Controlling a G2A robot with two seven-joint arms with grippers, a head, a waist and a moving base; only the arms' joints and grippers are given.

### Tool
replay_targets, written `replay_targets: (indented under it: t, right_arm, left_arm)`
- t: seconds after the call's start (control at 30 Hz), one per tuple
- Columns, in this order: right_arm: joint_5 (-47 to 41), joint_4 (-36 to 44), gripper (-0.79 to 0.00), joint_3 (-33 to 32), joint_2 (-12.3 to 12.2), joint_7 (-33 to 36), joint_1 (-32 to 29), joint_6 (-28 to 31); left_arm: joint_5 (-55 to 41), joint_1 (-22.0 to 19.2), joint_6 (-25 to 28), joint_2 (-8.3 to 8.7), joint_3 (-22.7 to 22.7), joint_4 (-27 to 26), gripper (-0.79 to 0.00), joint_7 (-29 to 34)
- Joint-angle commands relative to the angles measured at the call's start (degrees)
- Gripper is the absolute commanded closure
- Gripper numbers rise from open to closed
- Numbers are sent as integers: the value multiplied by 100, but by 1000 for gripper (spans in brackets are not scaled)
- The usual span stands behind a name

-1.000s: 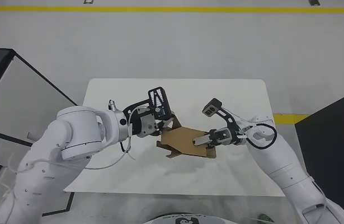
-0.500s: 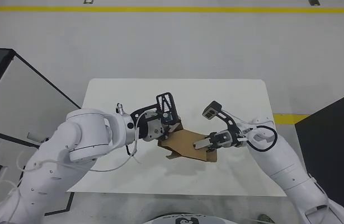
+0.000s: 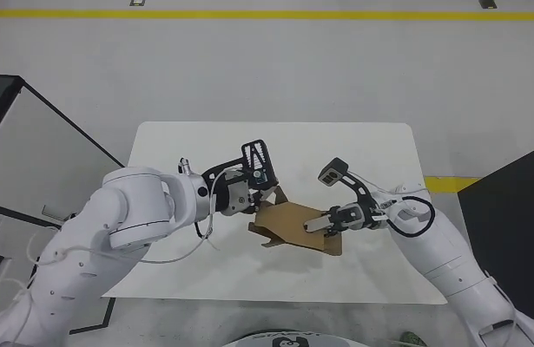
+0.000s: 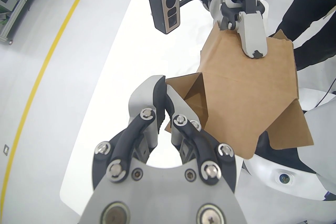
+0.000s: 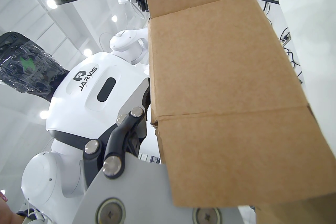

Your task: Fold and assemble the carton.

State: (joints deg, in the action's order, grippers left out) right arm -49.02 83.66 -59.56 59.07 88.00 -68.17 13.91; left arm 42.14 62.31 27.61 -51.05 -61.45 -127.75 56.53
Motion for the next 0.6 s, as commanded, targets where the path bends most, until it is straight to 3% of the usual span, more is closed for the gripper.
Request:
replay_targets:
  t: [0.0,0.57]
  right_arm:
    - [9,8,0,9,-11,0,4,7]
    - [25,-38,0,148,-48,0,123,22]
  left_arm:
    - [-9,-11,20,-5,28,14,0,-15]
    - [-72,-431,150,-105,440,258,0,-91]
